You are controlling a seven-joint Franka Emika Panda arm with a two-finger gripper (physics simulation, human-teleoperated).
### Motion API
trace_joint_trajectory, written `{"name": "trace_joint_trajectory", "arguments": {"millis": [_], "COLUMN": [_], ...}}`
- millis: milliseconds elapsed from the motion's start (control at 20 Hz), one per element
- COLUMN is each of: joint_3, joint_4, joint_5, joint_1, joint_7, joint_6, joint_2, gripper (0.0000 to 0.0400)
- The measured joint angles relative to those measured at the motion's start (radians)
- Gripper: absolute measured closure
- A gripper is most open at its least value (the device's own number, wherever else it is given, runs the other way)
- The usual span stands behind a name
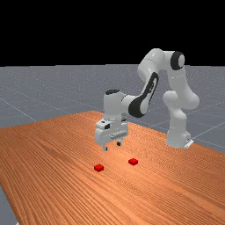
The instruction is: Stack all the cube
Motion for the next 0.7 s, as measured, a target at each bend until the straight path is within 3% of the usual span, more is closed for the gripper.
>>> {"name": "trace_joint_trajectory", "arguments": {"millis": [50, 100, 150, 250, 300, 350, 400, 500, 700], "joint_3": [0.000, 0.000, 0.000, 0.000, 0.000, 0.010, 0.001, 0.001, 0.001], "joint_4": [0.000, 0.000, 0.000, 0.000, 0.018, 0.000, 0.007, 0.003, 0.018], "joint_5": [0.000, 0.000, 0.000, 0.000, 0.000, 0.023, 0.002, 0.002, 0.001], "joint_1": [0.000, 0.000, 0.000, 0.000, 0.000, -0.010, -0.001, -0.001, -0.001], "joint_7": [0.000, 0.000, 0.000, 0.000, 0.000, -0.021, -0.001, -0.001, -0.001], "joint_6": [0.000, 0.000, 0.000, 0.000, -0.021, 0.012, 0.003, 0.003, -0.029], "joint_2": [0.000, 0.000, 0.000, 0.000, 0.013, 0.011, 0.018, 0.020, 0.033], "gripper": [0.0157, 0.0252, 0.0310, 0.0367, 0.0223, 0.0135, 0.0082, 0.0030, 0.0004]}}
